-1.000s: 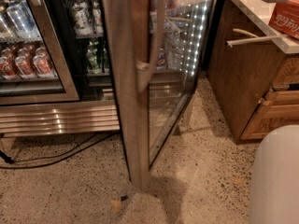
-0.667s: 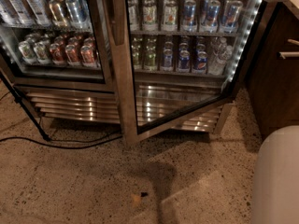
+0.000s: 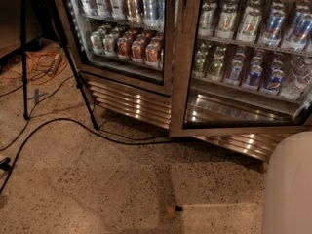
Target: Close right fridge door
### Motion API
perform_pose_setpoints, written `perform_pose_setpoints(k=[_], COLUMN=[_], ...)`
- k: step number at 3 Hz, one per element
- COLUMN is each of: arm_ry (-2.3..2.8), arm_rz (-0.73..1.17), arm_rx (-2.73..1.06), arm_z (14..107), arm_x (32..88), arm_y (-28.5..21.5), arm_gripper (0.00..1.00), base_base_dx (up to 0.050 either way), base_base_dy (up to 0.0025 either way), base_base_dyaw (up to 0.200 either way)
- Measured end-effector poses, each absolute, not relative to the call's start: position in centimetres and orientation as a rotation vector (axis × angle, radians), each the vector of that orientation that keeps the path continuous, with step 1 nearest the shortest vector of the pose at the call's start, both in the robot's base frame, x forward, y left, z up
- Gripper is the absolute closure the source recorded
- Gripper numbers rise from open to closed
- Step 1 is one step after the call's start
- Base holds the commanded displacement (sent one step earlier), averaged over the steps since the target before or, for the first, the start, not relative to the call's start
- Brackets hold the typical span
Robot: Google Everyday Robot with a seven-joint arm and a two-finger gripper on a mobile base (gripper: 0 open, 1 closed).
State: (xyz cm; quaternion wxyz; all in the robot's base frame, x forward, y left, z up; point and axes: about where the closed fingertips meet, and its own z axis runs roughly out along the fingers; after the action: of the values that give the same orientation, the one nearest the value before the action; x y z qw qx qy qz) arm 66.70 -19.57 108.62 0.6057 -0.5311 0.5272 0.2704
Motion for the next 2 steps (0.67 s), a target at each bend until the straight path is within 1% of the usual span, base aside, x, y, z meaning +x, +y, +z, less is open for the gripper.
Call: perform_pose_setpoints(k=[2], arm_ry=[1.219], arm_rz=[0.625], arm_rx=[-1.228], arm_z=[108.62], arm_x=[66.70], arm_y=[-19.57], arm_gripper=[0.00], base_base_dx=[0.000], base_base_dy=[-0.00003], base_base_dyaw=[0.201])
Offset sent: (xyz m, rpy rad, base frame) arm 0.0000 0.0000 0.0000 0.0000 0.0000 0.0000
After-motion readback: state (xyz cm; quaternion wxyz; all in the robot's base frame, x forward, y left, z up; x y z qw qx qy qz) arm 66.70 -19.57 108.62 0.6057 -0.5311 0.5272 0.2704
